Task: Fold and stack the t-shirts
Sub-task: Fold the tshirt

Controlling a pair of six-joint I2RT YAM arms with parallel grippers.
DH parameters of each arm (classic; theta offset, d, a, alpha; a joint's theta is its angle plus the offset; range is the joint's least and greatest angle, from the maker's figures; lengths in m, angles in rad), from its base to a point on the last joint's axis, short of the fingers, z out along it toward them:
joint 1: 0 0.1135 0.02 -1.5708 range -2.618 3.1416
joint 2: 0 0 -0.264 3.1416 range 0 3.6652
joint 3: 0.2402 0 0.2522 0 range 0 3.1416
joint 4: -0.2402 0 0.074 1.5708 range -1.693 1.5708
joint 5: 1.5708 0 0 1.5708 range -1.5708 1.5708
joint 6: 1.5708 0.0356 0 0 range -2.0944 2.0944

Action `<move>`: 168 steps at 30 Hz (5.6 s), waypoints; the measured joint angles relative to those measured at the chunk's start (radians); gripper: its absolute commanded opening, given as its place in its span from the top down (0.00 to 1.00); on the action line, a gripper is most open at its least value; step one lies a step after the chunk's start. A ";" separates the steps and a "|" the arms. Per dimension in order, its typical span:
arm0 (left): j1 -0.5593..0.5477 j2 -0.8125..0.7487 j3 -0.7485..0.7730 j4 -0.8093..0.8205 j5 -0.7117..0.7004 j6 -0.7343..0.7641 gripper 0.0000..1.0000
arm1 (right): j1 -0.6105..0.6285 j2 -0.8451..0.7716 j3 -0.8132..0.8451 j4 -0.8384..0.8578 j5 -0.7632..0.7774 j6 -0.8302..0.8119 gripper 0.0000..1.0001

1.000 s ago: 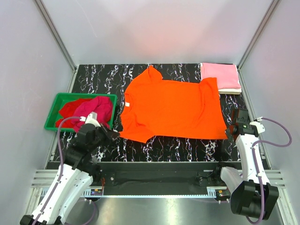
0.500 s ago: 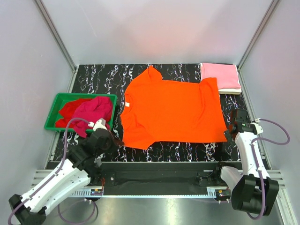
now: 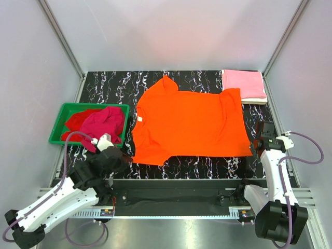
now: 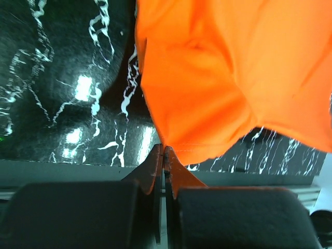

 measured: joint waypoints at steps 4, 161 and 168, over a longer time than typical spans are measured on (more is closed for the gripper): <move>-0.001 0.002 0.021 -0.004 -0.036 0.001 1.00 | 0.000 0.010 -0.001 0.011 -0.012 -0.008 1.00; 0.503 0.984 0.650 0.195 0.707 0.910 0.38 | -0.086 0.666 0.217 0.334 -0.341 -0.211 0.67; 0.454 0.873 0.545 0.190 0.585 0.899 0.41 | -0.108 0.675 0.194 0.340 -0.290 -0.207 1.00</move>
